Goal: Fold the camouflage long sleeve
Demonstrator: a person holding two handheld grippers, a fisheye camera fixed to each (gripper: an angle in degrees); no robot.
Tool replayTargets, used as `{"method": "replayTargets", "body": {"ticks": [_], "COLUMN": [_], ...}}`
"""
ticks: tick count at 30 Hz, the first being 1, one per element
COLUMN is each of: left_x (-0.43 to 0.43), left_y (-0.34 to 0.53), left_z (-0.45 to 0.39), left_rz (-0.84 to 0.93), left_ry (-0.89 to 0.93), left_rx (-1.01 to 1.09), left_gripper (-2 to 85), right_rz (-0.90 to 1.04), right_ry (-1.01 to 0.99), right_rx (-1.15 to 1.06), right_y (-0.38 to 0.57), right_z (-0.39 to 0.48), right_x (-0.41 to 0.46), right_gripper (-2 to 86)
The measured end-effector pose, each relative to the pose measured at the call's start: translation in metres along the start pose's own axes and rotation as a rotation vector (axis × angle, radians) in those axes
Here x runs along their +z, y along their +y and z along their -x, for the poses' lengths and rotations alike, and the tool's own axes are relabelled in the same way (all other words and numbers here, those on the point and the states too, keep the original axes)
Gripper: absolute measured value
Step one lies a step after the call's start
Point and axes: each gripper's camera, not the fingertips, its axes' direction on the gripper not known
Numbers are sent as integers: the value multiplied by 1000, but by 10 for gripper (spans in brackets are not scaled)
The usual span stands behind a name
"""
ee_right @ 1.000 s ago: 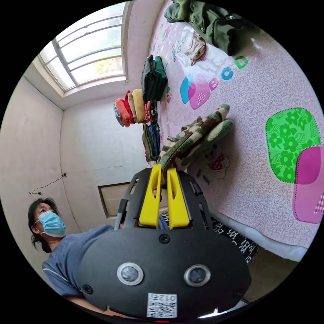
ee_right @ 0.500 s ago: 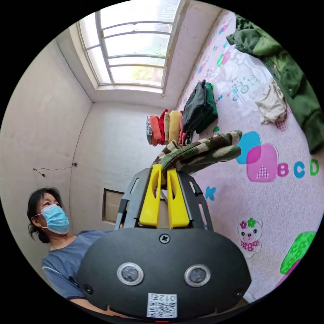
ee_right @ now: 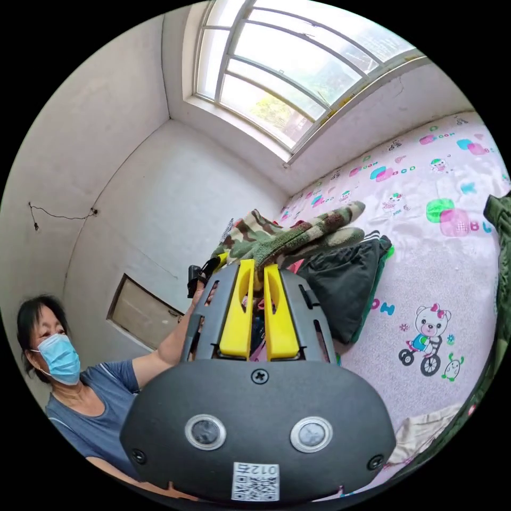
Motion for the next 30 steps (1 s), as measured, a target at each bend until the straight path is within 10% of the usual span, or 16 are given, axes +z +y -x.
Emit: {"method": "replayTargets", "body": {"ticks": [7,14,20,25,30], "left_x": [69,80,41,27,94], "left_y": [28,18,47,31,-31], "left_z": [195,237,257,150,75], "left_rz": [79,66,-253,-158,-39], "left_ry": [30,257,483,-26,-138], "left_rx": [-477,-472,-610,-182,72], "left_gripper": [59,88,69,17,7], "right_rz": [59,-18,-95,-184,-8], "right_ry": [72,-32,-116,237,205], "right_rx": [399,418,476,161,-6], "right_y": [77,82,75,49,7], "right_z": [-159,-175,-164,-69,-16], "right_x": [84,84,65,44,131], "right_gripper": [18,28,67,19,9]}}
